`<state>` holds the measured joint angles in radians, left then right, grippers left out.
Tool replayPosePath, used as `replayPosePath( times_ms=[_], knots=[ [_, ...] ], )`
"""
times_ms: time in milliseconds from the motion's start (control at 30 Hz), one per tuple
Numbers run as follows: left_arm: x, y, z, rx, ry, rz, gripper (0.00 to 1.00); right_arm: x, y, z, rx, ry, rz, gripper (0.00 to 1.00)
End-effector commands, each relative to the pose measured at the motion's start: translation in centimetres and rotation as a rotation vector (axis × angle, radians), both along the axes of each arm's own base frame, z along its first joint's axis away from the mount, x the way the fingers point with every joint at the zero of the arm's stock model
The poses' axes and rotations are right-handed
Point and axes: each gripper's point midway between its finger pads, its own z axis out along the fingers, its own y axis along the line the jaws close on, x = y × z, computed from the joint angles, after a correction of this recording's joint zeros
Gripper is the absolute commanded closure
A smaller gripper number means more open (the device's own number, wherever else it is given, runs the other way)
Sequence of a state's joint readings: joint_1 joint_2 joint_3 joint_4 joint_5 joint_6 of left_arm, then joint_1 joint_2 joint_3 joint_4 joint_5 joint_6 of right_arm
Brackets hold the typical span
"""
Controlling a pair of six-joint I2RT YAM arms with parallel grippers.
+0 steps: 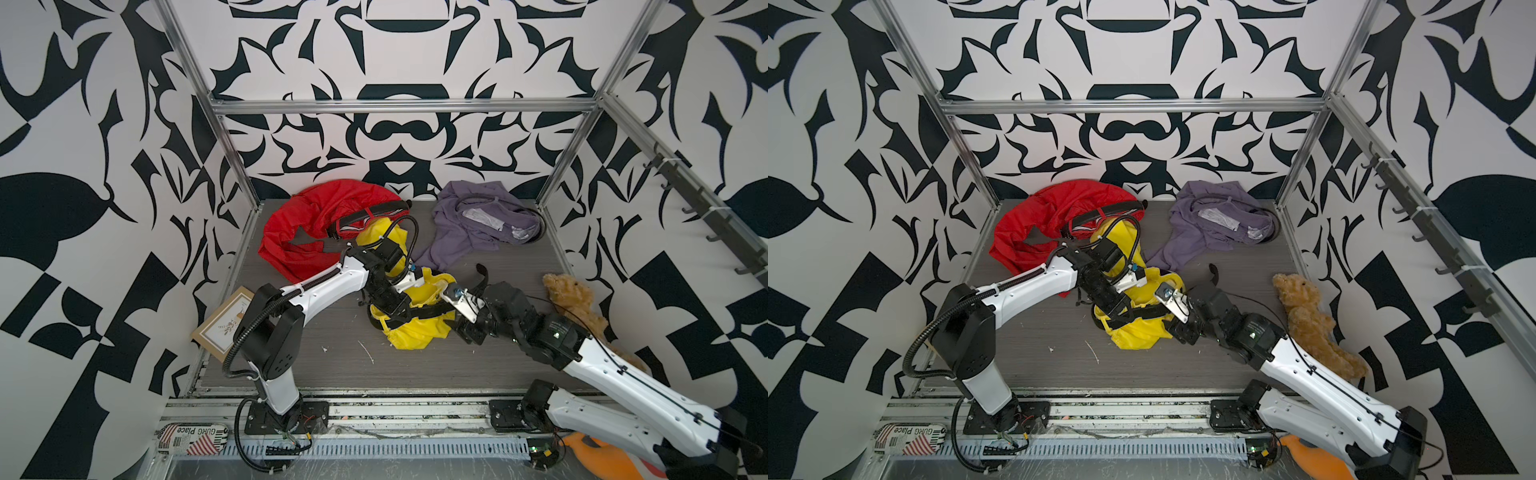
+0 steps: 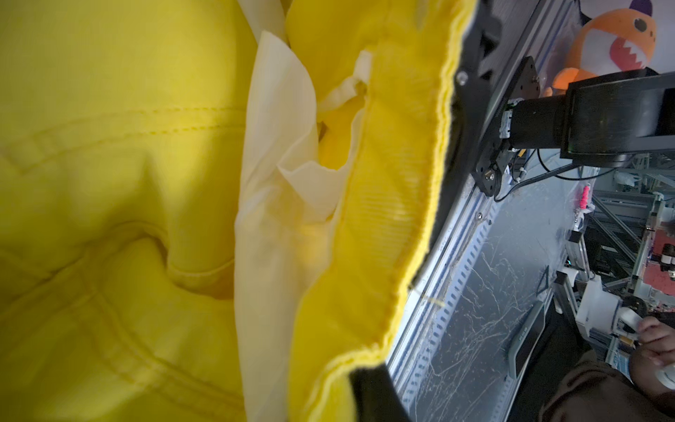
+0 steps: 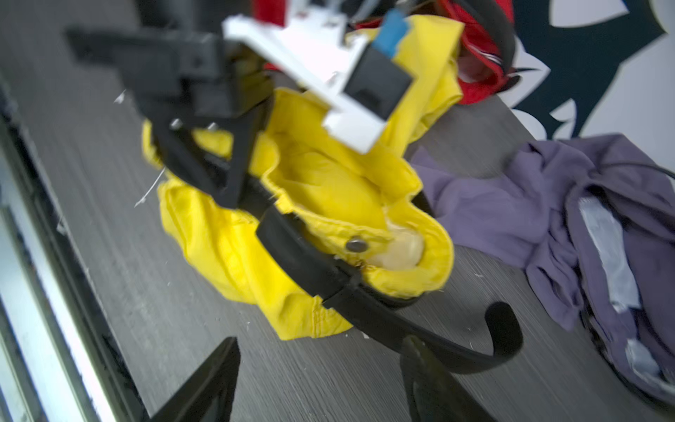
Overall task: Remove the belt from the trousers
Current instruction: Adjust the trousers at the center of the board.
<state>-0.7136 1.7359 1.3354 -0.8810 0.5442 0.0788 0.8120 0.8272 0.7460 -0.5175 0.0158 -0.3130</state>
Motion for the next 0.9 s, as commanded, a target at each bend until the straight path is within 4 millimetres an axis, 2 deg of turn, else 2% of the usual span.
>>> replayPosePath(
  times_ms=[0, 133, 300, 467, 633, 867],
  knots=[
    [-0.7, 0.8, 2.6, -0.032, 0.019, -0.017, 1.0, 0.5, 2.0, 2.1, 0.0, -0.209, 0.177, 0.28],
    [-0.7, 0.7, 3.0, -0.034, 0.019, -0.032, 1.0, 0.8, 3.5, 0.2, -0.064, -0.214, 0.275, 0.32],
    [-0.6, 0.4, 3.8, -0.055, 0.01, -0.045, 1.0, 1.8, 5.5, -1.4, -0.082, -0.318, 0.373, 0.35],
    [-0.6, 0.4, 4.3, -0.063, 0.011, -0.056, 1.0, 3.5, 6.2, -3.2, -0.154, -0.386, 0.387, 0.35],
    [-0.9, 0.6, 4.0, -0.051, 0.026, -0.071, 1.0, 4.8, 6.3, -2.8, -0.166, -0.482, 0.36, 0.32],
    [-0.9, 1.1, 3.9, -0.043, 0.027, -0.067, 1.0, 4.1, 5.9, -1.7, -0.166, -0.524, 0.383, 0.26]
  ],
)
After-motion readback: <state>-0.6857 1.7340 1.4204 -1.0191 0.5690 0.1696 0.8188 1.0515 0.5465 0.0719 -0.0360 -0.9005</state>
